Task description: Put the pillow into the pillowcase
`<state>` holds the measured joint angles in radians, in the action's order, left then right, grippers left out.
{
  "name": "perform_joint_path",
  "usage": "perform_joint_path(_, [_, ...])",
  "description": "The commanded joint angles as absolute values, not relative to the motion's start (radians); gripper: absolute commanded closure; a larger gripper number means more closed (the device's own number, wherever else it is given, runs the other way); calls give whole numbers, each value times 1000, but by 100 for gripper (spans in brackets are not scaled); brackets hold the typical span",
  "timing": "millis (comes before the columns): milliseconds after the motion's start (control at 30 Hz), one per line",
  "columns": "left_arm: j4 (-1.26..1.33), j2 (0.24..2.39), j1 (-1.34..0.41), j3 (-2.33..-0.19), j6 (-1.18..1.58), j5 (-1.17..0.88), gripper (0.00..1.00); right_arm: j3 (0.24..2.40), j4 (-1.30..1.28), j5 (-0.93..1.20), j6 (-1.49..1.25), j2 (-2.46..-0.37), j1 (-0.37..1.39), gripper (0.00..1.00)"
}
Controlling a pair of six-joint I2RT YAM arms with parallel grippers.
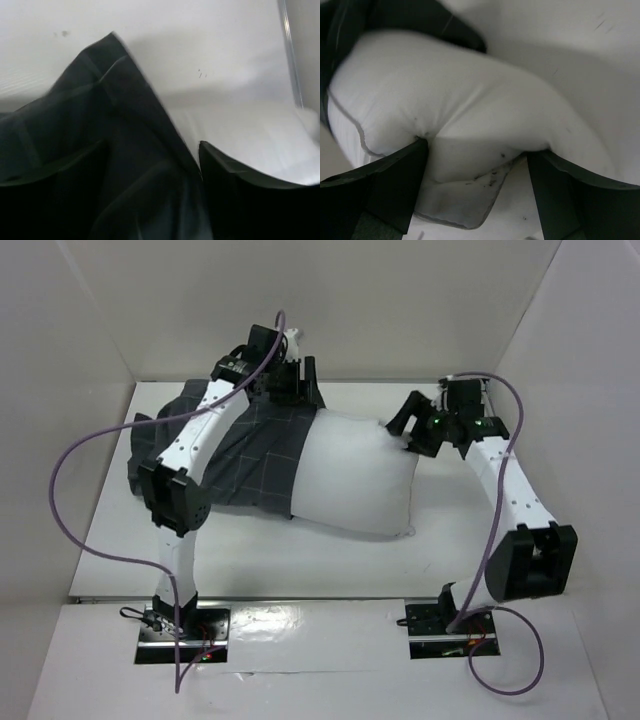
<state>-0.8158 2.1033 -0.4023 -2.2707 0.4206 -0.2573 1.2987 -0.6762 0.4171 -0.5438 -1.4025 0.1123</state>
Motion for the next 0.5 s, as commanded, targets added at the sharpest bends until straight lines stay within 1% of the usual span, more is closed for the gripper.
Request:
perform_joint_path(0, [-716,1859,-430,-2231,377,-131,24,1318,-468,272,-584,-1482,0,10])
perform_joint_path(100, [-716,1780,-439,-2169,368,13,32,1397,-465,250,-584,-1502,-60,7])
perform_joint_path(133, [-716,1764,-439,-2136,368,43,39,1416,-465,250,-569,-1502,-69,7])
perform_joint_path(200, [-726,1743,-448,-2106,377,116,43,1448,-486,190,-530,-1483,-78,5])
perform_joint_path(267, [-736,1730,-462,-2060,377,147,51,1457,-508,117,-493,-1451,-78,3])
perform_joint_path(300, [-736,1730,-471,-2043,377,181,52,1457,-532,92,-479,-1439,-78,3])
perform_joint_path(333, [-736,1730,-480,-2027,377,193,48,1444,-532,78,-450,-1425,-78,2])
perform_joint_path(367, [-747,1730,-501,-1999,377,204,34,1407,-541,78,-434,-1398,-78,2])
perform_joint_path(433, [-747,1743,-525,-1968,377,216,24,1361,-541,78,-414,-1372,-78,0])
perform_joint_path(467, [-747,1755,-547,-1933,377,247,15,1298,-541,93,-405,-1344,-78,0])
